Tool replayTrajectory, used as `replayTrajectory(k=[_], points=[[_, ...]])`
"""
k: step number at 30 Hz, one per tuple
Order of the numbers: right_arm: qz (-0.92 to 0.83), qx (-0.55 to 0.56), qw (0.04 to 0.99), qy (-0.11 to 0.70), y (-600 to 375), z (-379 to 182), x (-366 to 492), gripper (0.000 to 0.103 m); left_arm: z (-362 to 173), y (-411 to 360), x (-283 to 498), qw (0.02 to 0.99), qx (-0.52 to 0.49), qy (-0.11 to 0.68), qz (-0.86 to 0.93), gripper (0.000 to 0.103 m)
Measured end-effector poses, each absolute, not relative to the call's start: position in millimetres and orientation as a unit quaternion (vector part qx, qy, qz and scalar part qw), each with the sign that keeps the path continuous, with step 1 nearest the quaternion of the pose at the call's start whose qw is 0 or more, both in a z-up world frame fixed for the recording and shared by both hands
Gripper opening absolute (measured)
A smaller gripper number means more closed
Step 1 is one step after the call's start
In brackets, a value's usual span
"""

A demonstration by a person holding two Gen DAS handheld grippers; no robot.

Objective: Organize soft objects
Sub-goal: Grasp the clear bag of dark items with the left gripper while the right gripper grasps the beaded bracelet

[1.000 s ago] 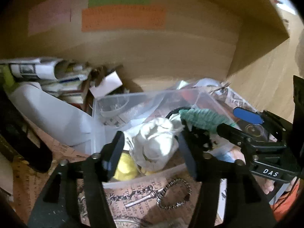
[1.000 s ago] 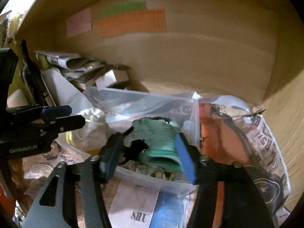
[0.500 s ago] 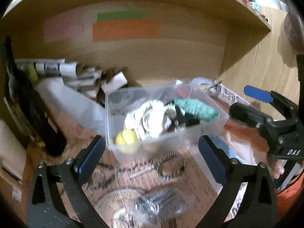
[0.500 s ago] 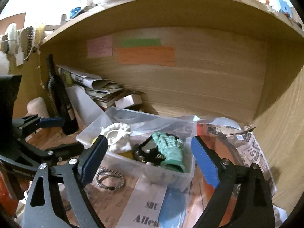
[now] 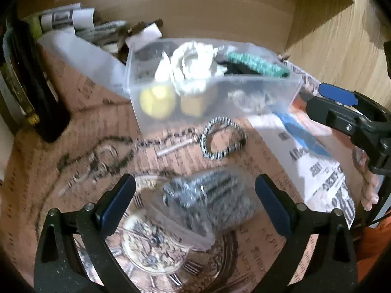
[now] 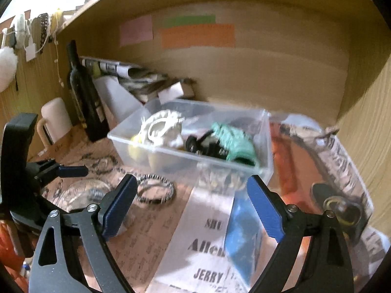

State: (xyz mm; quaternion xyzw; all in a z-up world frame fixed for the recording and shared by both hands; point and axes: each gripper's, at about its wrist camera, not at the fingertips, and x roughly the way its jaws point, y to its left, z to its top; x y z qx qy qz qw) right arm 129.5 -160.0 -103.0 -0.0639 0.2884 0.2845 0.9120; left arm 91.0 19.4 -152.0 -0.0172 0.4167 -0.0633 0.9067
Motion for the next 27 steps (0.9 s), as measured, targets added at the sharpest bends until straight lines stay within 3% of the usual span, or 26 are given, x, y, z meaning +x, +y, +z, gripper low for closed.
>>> replayTrajectory(k=[2,4,11,13,27], points=[[0.285,-0.065,0.909,0.298,-157.9,-109.2,128.4,0.090,-155.9,20.0,87.8,0.910,-0.020,0.411,-0.054,0.097],[0.287,-0.067,0.905,0.306,-156.3,-113.7,128.4,0.090,-159.4,22.3,86.9,0.909,-0.027,0.413,-0.055,0.078],[0.303,-0.069,0.889,0.337,-141.5,-129.3,135.7,0.090,-162.9,35.0,78.8,0.910,-0.061,0.406,-0.063,0.054],[0.309,-0.072,0.882,0.348,-134.3,-133.9,139.0,0.090,-160.8,40.8,76.5,0.911,-0.064,0.403,-0.060,0.042],[0.338,-0.127,0.838,0.409,-76.7,-163.4,165.7,0.090,-141.6,83.6,64.9,0.927,-0.080,0.367,-0.020,0.037]])
